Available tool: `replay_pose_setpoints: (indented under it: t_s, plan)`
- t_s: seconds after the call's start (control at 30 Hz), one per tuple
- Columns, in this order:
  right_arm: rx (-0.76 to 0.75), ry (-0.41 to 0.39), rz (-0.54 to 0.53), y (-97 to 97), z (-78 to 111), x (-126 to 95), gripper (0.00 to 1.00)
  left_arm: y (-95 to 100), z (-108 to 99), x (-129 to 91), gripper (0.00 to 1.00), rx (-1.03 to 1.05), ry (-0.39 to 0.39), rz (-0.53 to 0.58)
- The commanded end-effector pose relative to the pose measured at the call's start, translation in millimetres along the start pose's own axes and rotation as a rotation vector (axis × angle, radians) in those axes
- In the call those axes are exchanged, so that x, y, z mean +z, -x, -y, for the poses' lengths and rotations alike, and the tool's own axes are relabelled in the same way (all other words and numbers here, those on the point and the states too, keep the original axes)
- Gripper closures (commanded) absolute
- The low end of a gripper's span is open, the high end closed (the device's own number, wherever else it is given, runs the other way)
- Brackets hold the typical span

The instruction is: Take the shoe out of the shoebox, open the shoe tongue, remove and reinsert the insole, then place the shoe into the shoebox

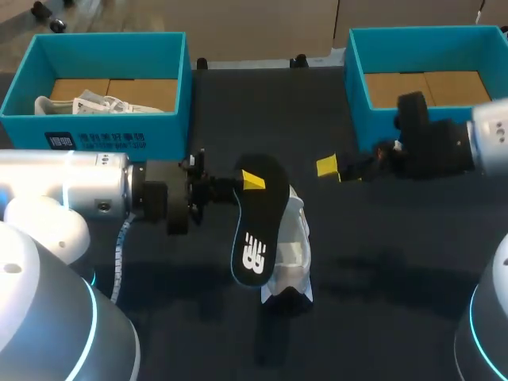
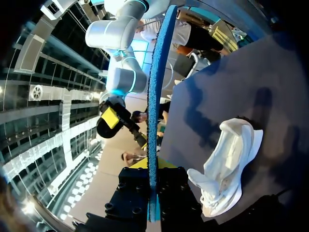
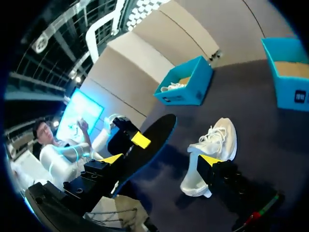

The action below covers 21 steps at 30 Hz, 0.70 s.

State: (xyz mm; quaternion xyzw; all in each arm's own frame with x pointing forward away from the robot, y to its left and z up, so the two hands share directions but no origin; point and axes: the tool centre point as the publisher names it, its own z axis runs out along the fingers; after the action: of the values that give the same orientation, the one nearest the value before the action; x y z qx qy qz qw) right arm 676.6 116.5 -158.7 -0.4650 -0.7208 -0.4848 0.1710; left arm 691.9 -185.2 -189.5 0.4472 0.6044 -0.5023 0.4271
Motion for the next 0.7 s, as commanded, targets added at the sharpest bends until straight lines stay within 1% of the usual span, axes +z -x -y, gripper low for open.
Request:
replay_pose_setpoints:
  t_s: [0.03,0.07,0.1,0.23,0.37,0.6,0.63,0.67,0.7]
  plan:
    - [-0.290,-0.036,0.041,-9.9,-0.9,-3,0.00,-1.4,-2,-4,1.00,-0.023,-0.017,-0.008]
    - [-0.319,-0.086,0.025,-11.4,-0.6,-2,0.00,-2.1,-3,-5,1.00,-0.036,-0.028,-0.008]
    - [-0.300,-0.125,0.055,-9.6,0.1,-1,0.00,-2.4,-3,-6,1.00,-0.046,-0.035,-0.007]
    - [-0.300,-0.125,0.055,-9.6,0.1,-1,0.00,-3.3,-4,-8,1.00,-0.090,-0.060,-0.022]
    - [-0.300,-0.125,0.055,-9.6,0.1,-1,0.00,-1.5,2,-12,1.00,-0.150,-0.097,-0.029]
    - [-0.300,-0.125,0.055,-9.6,0.1,-1,0.00,0.6,7,-20,1.00,-0.264,-0.135,0.004]
    - [-0.327,-0.108,0.047,-7.0,2.1,0,0.00,0.8,8,-21,1.00,-0.281,-0.143,0.008]
    - [-0.353,-0.102,0.066,-4.6,4.0,0,0.00,0.9,10,-22,1.00,-0.298,-0.144,0.012]
    - [-0.396,-0.113,0.078,-3.1,5.0,0,0.00,1.2,12,-23,1.00,-0.313,-0.147,0.016]
